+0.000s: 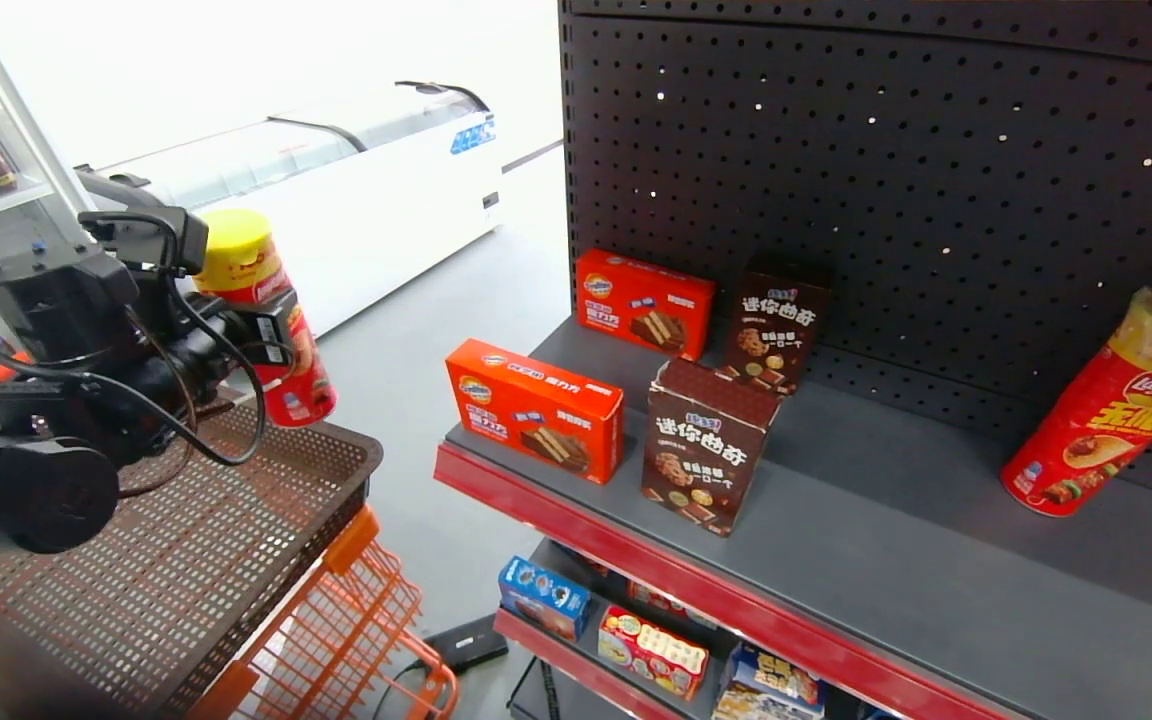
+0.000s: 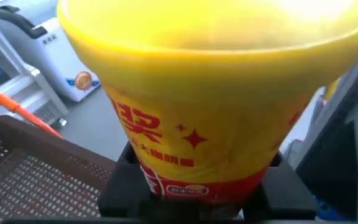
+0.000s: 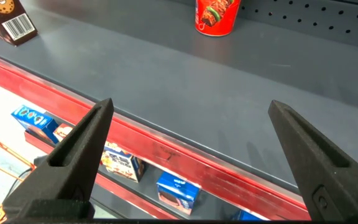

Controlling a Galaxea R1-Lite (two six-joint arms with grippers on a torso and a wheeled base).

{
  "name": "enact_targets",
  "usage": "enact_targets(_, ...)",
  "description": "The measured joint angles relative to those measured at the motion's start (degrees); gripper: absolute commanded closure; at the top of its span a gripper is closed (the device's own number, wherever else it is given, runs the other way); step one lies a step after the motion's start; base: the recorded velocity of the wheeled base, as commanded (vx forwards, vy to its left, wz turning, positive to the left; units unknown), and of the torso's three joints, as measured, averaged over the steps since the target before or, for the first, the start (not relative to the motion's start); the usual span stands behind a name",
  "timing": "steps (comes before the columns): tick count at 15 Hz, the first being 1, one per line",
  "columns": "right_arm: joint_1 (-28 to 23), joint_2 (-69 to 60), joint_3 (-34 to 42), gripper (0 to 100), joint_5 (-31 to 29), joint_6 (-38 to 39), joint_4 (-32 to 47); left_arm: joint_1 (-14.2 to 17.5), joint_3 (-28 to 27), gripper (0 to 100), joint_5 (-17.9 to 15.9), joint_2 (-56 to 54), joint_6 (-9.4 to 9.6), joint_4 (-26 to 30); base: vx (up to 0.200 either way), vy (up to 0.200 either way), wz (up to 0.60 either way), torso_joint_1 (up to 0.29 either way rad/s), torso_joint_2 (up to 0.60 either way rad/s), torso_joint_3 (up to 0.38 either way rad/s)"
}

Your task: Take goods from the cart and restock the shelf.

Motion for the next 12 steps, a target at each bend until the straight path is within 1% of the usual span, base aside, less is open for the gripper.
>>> enact_targets(2,0.0,0.0,0.0,0,0.0,0.0,0.0,-3.5,-0.6,100,-1.4,-6.6,-0.55,11.8,0.0,0.0,0.0,0.0,0.0,0.0)
enact_targets(3,0.0,0.0,0.0,0,0.0,0.0,0.0,-5.5,-0.5,100,-3.1,-9.9,-0.77,16.2,0.0,0.0,0.0,0.0,0.0,0.0)
enact_targets(4,0.0,0.0,0.0,0,0.0,0.0,0.0,-7.9,0.3,100,-5.9,-12.6,-1.16,17.5,0.0,0.0,0.0,0.0,0.0,0.0)
enact_targets(5,0.0,0.0,0.0,0,0.0,0.0,0.0,-10.4,1.7,100,-11.3,-14.9,-1.97,18.3,0.0,0.0,0.0,0.0,0.0,0.0)
enact_targets(6,0.0,0.0,0.0,0,0.0,0.0,0.0,-12.1,3.2,100,-15.5,-16.5,-2.58,18.7,0.0,0.0,0.0,0.0,0.0,0.0)
enact_targets(7,0.1,0.0,0.0,0,0.0,0.0,0.0,-13.3,4.2,100,-17.2,-17.6,-2.9,18.7,0.0,0.0,0.0,0.0,0.0,0.0)
enact_targets(10,0.0,0.0,0.0,0,0.0,0.0,0.0,-16.4,4.5,100,-18.1,-19.2,-3.12,18.8,0.0,0.0,0.0,0.0,0.0,0.0)
enact_targets(12,0.0,0.0,0.0,0,0.0,0.0,0.0,-17.2,3.5,100,-18.7,-19.6,-3.1,18.9,0.0,0.0,0.0,0.0,0.0,0.0)
